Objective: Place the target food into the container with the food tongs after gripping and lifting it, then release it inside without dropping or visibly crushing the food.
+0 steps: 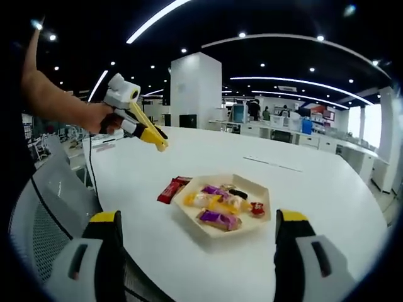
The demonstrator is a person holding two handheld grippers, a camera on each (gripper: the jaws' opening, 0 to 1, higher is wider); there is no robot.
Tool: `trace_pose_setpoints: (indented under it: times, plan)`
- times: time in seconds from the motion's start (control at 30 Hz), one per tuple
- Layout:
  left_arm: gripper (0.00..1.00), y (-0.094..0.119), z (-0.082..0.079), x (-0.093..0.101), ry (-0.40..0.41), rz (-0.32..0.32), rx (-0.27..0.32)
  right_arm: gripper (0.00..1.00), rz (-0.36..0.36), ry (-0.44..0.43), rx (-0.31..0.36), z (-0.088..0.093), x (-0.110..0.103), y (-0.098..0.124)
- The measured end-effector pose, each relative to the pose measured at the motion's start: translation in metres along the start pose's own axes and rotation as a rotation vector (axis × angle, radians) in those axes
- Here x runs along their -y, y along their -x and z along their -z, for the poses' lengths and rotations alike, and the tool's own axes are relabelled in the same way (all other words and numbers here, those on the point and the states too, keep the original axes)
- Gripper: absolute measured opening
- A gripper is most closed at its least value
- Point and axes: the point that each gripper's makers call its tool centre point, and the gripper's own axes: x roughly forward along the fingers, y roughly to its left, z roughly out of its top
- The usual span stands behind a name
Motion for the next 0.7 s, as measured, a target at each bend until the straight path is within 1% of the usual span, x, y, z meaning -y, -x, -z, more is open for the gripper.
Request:
trace_pose_setpoints:
  times: [0.13, 0.2, 0.27, 0.33, 0.43, 0.47, 0.53, 0.6, 0.7]
  plan:
    - [0.26, -0.005, 0.0, 0.005, 0.008, -0.014, 0.002, 1.0, -0.011, 0.003, -0.001, 0.0, -0.002, -0.001]
    - [0.26, -0.009, -0.001, 0.004, 0.005, -0.043, 0.003, 1.0, 0.002, -0.01, 0.008, -0.001, 0.001, 0.001]
    - [0.26, -0.016, 0.001, 0.003, 0.011, -0.052, 0.0, 1.0, 0.012, -0.012, 0.005, 0.0, 0.003, 0.001]
    - [0.26, -0.022, 0.006, 0.004, 0.0, -0.068, -0.009, 1.0, 0.011, -0.013, 0.001, 0.0, 0.003, 0.001]
    - [0.26, -0.03, 0.015, 0.008, -0.011, -0.079, -0.022, 1.0, 0.009, -0.011, -0.003, 0.001, 0.002, 0.001]
    - [0.26, -0.034, 0.021, 0.008, -0.013, -0.083, -0.035, 1.0, 0.009, -0.011, -0.002, 0.001, 0.002, 0.0]
    - [0.26, -0.04, 0.029, 0.01, 0.004, -0.078, -0.048, 1.0, 0.012, -0.011, -0.003, 0.001, 0.003, 0.0]
    - [0.26, -0.047, 0.039, 0.014, 0.005, -0.065, -0.077, 1.0, 0.017, -0.01, -0.003, 0.001, 0.004, 0.0]
    - [0.26, -0.054, 0.046, 0.017, 0.014, -0.063, -0.097, 1.0, 0.023, -0.01, -0.005, 0.001, 0.005, 0.0]
